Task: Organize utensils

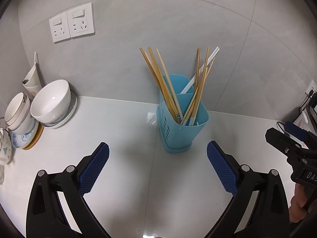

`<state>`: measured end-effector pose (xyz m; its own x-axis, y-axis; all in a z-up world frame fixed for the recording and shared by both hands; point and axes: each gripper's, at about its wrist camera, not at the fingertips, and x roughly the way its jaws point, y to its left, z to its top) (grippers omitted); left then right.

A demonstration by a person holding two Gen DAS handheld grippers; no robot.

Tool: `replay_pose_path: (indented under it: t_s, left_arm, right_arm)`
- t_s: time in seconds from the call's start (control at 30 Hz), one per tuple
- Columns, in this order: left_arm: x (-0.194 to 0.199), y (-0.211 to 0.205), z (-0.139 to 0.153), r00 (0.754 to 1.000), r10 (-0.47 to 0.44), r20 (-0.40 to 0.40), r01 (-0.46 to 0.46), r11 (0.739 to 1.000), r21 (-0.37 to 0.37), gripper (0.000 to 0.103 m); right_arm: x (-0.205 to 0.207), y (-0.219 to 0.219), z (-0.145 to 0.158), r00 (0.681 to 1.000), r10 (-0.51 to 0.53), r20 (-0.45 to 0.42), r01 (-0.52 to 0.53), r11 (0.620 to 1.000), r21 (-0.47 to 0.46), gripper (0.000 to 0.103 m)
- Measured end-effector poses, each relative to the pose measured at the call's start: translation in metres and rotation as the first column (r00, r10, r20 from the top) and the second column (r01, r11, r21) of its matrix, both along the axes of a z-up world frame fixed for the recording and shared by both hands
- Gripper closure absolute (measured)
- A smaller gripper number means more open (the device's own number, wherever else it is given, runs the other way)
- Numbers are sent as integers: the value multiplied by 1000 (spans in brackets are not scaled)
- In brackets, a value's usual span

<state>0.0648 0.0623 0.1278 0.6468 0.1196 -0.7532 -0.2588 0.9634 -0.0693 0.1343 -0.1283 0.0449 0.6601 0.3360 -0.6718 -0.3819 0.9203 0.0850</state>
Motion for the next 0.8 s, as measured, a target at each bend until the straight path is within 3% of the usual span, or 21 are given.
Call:
replay_pose_path:
  t_s: [0.8]
  left_arm:
    - [3,-4,1,1000,1,-2,-1,1000,-1,6]
  right_arm:
    - [-1,1,-2,1000,-3,-11,2,1000,-9,8]
